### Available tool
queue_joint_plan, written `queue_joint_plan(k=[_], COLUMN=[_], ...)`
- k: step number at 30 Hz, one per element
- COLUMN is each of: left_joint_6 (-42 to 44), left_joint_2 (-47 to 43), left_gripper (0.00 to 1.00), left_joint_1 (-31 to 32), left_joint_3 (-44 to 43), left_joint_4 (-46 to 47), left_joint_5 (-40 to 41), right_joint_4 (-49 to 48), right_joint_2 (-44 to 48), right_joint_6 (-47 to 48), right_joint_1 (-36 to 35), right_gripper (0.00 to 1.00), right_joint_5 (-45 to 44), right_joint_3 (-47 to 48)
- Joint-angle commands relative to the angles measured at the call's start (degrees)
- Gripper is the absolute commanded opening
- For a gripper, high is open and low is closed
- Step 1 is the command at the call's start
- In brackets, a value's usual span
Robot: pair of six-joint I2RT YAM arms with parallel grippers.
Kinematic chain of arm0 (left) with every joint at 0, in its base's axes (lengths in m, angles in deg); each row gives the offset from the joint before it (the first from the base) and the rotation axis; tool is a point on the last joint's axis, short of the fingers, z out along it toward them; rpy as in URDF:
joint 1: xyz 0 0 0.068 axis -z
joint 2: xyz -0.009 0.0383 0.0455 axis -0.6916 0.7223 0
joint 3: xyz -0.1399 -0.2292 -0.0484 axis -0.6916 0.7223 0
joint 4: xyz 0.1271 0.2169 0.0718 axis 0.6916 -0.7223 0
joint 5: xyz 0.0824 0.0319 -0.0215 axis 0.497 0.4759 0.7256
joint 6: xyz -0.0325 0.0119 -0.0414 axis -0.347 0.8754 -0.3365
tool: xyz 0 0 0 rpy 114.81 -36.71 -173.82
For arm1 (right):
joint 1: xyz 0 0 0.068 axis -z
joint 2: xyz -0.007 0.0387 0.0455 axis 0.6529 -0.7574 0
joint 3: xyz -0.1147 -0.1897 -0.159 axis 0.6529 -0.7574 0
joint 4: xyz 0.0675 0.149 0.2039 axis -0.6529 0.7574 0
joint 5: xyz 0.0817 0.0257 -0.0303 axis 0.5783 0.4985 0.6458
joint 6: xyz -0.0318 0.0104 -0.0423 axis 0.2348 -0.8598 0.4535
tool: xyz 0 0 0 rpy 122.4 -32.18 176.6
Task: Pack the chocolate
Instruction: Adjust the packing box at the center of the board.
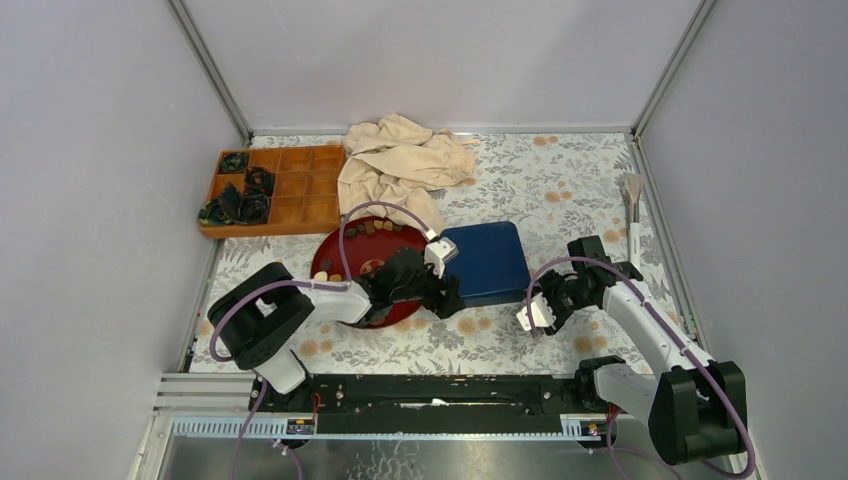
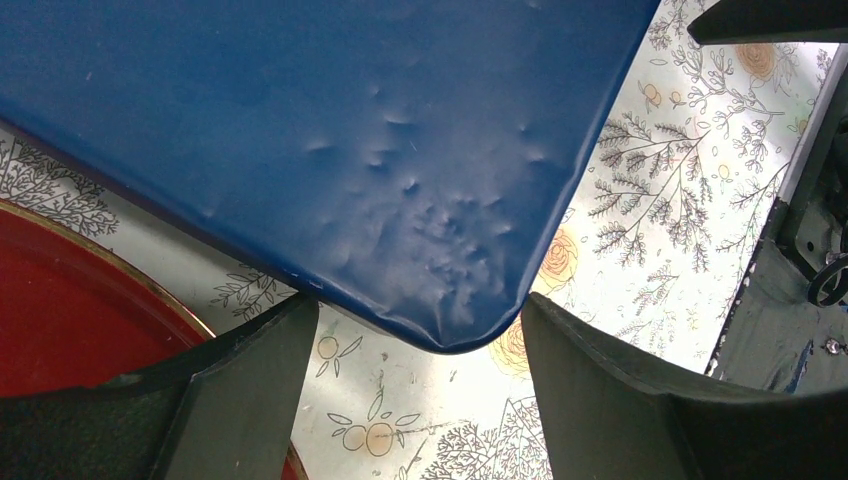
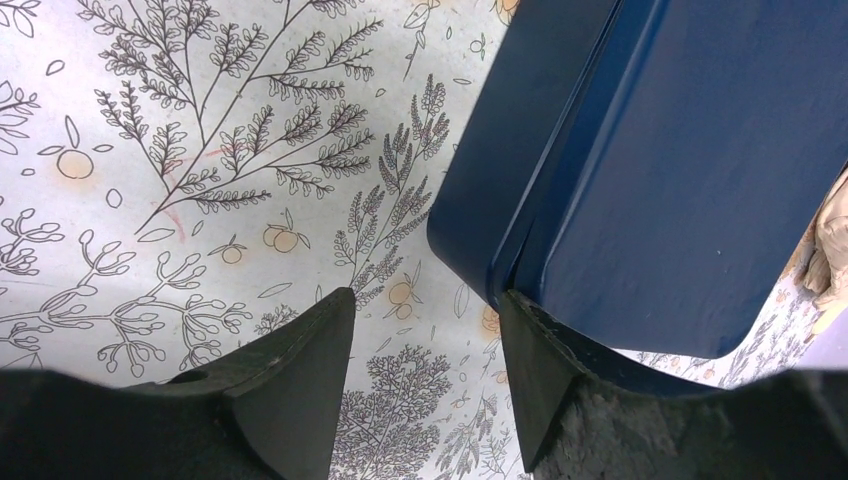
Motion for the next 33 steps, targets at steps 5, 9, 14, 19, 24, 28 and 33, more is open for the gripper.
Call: queue_joint_plan(k=[5,9,14,19,24,28,33], left_joint_6=[1.5,1.8,2.3,1.5,0.4,0.8,0.4], left_joint_2=[2.2,2.4,1.9,-1.1,-7.6,-12.4,-12.1], left_gripper=[0.82,0.82,0.83,0.84,0.86,0.87,0.90], left_joint_1=[-0.5,-0.6,-0.6,-1.1,-2.6,-5.0,-12.1], left_joint_3=[-2.6,-3.1,-3.9,-3.2,-1.6,-1.1,-4.1], left_joint_4=[-2.5,-3.0,-4.1,-3.6,-3.0,-3.6,-4.8], left_joint_5=[-2.8,-3.6,-4.3,-3.9,-1.8,-1.3,1.7], right_joint_4=[-0.8,0.3,3.1,5.7,9.1,12.5,10.6], right_joint_2=[-1.5,-3.5,-7.1,-9.0,-5.8,-3.8,-3.2], right_joint_6=[6.9,5.7,5.3,2.5,-4.2,-9.2,-31.9], right_joint_1=[-1.8,-1.8,-1.9,-1.9,-1.8,-1.8,-0.9], right_gripper=[0.63,0.63,0.62,0.62,0.63,0.64,0.59], right_joint_5=[-2.2,-3.6,-4.0,-3.0,0.0,1.6,6.0], right_joint_3=[-0.2,1.3,3.8,6.5,10.2,12.9,15.5])
